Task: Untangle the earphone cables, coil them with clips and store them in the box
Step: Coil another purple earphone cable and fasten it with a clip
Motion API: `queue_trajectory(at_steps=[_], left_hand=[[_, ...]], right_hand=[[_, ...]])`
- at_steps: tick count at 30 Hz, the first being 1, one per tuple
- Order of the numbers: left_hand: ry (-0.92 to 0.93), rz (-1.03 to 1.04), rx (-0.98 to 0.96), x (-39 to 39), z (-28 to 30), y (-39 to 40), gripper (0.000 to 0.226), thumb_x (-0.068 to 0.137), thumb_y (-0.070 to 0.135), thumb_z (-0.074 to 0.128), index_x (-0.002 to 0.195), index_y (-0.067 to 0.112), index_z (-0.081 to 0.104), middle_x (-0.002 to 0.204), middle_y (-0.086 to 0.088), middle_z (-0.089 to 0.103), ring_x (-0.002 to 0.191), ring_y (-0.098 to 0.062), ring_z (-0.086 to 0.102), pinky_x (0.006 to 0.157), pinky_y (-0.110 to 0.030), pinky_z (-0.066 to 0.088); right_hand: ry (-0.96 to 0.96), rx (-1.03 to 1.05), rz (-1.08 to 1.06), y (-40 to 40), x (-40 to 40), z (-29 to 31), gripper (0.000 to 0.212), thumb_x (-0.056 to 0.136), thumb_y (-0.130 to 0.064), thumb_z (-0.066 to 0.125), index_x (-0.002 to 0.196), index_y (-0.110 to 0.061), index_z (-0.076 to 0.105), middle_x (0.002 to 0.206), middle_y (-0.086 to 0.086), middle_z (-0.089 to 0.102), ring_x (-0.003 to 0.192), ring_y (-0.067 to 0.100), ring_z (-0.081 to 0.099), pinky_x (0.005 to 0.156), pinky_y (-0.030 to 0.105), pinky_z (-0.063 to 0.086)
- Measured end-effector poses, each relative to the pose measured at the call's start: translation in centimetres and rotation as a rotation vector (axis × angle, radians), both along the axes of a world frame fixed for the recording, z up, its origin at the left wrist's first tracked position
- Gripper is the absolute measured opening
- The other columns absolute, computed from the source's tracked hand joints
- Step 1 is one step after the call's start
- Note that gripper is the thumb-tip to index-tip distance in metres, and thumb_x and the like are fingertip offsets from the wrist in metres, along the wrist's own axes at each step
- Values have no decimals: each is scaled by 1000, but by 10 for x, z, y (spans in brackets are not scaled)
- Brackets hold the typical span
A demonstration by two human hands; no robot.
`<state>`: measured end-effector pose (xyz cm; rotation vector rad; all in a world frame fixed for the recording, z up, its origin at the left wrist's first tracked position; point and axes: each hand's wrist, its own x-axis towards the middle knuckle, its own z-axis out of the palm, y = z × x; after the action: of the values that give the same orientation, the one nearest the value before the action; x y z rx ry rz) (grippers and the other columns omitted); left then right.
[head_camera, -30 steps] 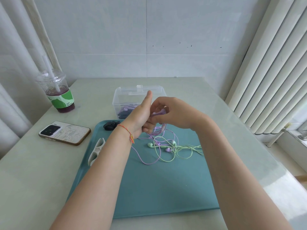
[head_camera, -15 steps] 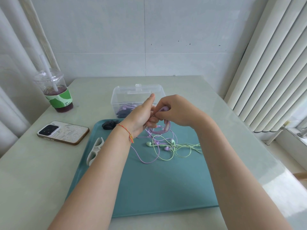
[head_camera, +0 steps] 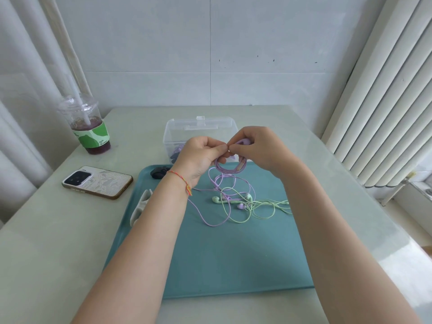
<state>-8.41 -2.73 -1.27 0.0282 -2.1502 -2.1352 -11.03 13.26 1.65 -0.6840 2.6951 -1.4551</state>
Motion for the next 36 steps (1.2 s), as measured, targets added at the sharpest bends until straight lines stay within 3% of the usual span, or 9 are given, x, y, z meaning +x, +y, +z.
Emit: queue_trajectory(at_steps=[3, 8, 12, 16, 20, 25, 32, 34, 36], left_hand=[[37, 32, -80, 8, 6, -5, 11, 89, -2, 63, 80, 4, 62, 57, 3, 69, 49, -7, 61, 56, -18, 51], [-11, 171, -350, 20, 4, -55, 5, 82, 19, 68, 77, 16, 69, 80, -5, 74, 81, -23, 71, 86, -39, 56], [-57, 371, -777, 39, -11, -105, 21, 89, 12, 53, 90, 21, 72, 99, 1, 72, 90, -15, 60, 82, -20, 42], [-107, 280, -887, 44, -28, -118, 34, 89, 8, 48, 108, 22, 71, 115, 1, 68, 106, -19, 59, 88, -21, 41], [-126, 124, -1037, 32, -40, -116, 49, 89, 10, 48, 134, 26, 54, 137, -3, 55, 126, -28, 48, 103, -41, 42], [-147, 191, -1287, 26, -40, -109, 28, 89, 12, 46, 105, 23, 65, 111, -6, 63, 110, -30, 50, 86, -38, 44], [-138, 304, -1084, 26, -37, -114, 12, 84, 14, 60, 74, 8, 65, 75, -12, 63, 76, -32, 58, 59, -33, 40], [-113, 317, -937, 27, -35, -114, 12, 80, 14, 62, 80, 3, 66, 81, -15, 67, 74, -29, 59, 66, -37, 48], [-120, 306, -618, 30, -29, -110, 9, 80, 12, 62, 85, 5, 60, 78, -10, 67, 65, -19, 61, 68, -34, 51]], right_hand=[[-12, -57, -6, -9, 3, -4, 3, 82, -8, 67, 83, -9, 70, 72, -4, 73, 57, 7, 58, 59, 22, 50], [5, -67, 15, -41, 14, -10, 6, 83, -4, 66, 83, -8, 69, 73, 3, 71, 52, 6, 60, 53, 17, 48], [22, -31, 30, -68, 24, -16, 5, 83, -2, 64, 84, -6, 68, 68, -1, 68, 50, 5, 58, 52, 16, 46], [17, 18, -1, -83, 29, -25, 10, 82, -6, 64, 79, -15, 68, 68, -6, 69, 55, 7, 60, 57, 22, 49], [0, 59, -31, -88, 30, -24, 10, 83, -7, 64, 79, -15, 67, 69, -5, 70, 57, 10, 61, 57, 24, 48], [-9, 79, -41, -86, 31, -17, 8, 85, -6, 64, 82, -13, 67, 72, -3, 70, 55, 8, 59, 51, 15, 42], [-10, 74, -51, -84, 27, -19, 6, 86, -6, 63, 85, -10, 67, 75, 0, 70, 54, 5, 58, 47, 10, 40], [-18, 65, -36, -85, 27, -19, 5, 86, -8, 64, 86, -10, 68, 74, -1, 71, 56, 6, 58, 51, 13, 42], [-44, 7, -16, -85, 28, -18, 5, 86, -8, 64, 86, -10, 68, 75, 1, 71, 59, 9, 59, 57, 21, 48]])
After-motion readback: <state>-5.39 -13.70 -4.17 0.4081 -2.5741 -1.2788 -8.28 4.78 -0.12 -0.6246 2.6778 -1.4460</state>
